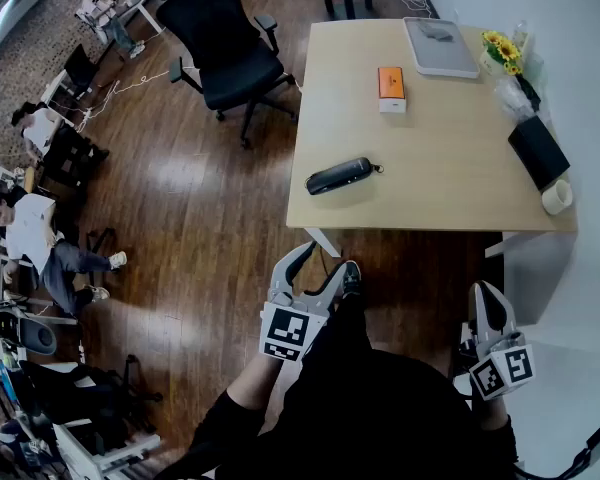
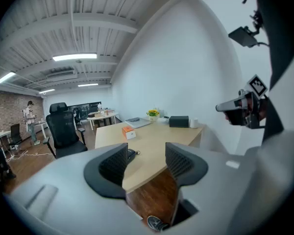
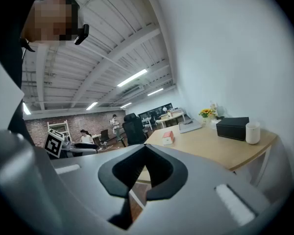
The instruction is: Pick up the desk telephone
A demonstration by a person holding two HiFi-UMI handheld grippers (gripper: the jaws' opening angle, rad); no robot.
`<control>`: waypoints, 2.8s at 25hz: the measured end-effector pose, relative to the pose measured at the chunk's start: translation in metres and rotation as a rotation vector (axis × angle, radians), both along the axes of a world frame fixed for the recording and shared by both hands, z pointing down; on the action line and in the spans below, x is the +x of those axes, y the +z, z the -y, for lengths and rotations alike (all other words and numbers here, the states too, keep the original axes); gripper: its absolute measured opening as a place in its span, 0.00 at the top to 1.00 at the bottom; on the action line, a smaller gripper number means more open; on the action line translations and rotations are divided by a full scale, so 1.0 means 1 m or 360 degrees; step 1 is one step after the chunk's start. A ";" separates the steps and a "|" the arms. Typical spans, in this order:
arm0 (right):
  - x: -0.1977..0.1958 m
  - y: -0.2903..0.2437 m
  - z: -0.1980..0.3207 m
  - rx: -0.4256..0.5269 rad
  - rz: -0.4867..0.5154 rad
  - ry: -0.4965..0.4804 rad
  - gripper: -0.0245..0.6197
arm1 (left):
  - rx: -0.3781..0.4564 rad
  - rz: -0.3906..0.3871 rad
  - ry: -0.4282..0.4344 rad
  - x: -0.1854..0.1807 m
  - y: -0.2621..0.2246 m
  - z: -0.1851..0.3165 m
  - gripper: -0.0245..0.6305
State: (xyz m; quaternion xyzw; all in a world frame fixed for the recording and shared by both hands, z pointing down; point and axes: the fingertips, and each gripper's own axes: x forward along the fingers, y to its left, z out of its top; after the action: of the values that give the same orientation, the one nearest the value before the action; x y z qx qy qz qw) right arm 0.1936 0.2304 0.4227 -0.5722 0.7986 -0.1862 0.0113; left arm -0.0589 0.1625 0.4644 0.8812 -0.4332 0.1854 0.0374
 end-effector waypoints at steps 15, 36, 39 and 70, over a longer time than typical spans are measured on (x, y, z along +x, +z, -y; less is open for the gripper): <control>-0.061 -0.020 0.247 -0.0109 -0.0057 0.0033 0.96 | -0.0398 0.0747 0.0605 -0.024 0.169 0.236 0.53; -0.047 -0.014 0.344 -0.0109 0.0030 -0.0189 0.96 | -0.0779 0.1222 0.0951 -0.013 0.251 0.239 0.53; -0.047 -0.012 0.345 -0.0103 0.0033 -0.0178 0.96 | -0.0772 0.1200 0.0981 -0.012 0.251 0.240 0.54; -0.050 -0.030 0.332 0.0009 0.0075 -0.0175 0.96 | 0.0010 0.0145 0.0075 0.005 -0.053 0.270 0.56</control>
State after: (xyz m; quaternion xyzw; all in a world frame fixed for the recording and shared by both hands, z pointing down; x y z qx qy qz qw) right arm 0.1432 -0.1014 0.3927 -0.5230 0.8288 -0.1977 0.0216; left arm -0.0540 -0.1071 0.4117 0.8819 -0.4142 0.2248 0.0106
